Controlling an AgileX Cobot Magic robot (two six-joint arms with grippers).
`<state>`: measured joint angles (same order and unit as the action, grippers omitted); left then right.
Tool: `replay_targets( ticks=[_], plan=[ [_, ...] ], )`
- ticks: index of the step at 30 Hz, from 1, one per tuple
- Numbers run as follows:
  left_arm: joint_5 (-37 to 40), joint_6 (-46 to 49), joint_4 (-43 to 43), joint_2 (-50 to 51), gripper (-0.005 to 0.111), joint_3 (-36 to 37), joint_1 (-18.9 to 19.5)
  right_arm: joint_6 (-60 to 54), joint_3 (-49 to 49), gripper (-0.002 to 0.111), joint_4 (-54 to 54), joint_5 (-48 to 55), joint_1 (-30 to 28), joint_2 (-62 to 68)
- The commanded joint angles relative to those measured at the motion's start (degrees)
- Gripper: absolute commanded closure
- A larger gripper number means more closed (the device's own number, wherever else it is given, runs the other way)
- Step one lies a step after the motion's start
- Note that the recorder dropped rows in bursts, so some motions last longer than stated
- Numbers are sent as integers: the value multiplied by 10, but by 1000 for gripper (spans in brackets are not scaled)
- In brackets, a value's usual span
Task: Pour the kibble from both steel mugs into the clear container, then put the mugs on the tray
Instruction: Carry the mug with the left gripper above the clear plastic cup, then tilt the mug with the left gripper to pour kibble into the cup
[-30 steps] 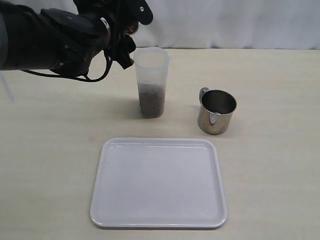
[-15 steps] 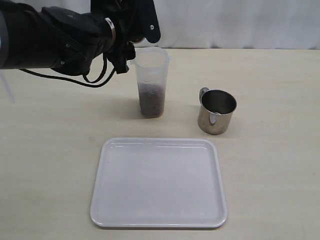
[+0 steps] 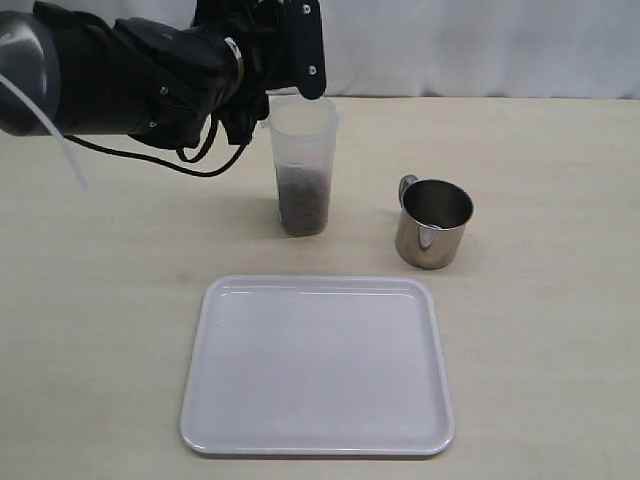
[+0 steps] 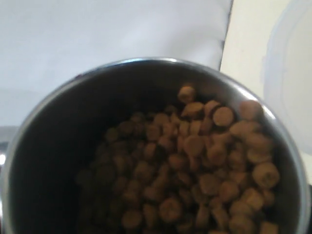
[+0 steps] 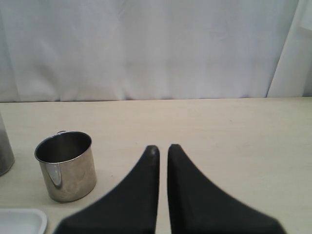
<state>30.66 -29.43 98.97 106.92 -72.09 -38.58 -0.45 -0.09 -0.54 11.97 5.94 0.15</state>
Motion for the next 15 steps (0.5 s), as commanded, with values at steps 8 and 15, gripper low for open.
replay_targets(
  ticks=[8,15],
  plan=[
    [4,57,10,5,107,-7,-2,1,1,104,1,0,1,-2],
    [4,69,10,7,107,-14,-2,1,1,104,1,0,1,-2]
  ],
)
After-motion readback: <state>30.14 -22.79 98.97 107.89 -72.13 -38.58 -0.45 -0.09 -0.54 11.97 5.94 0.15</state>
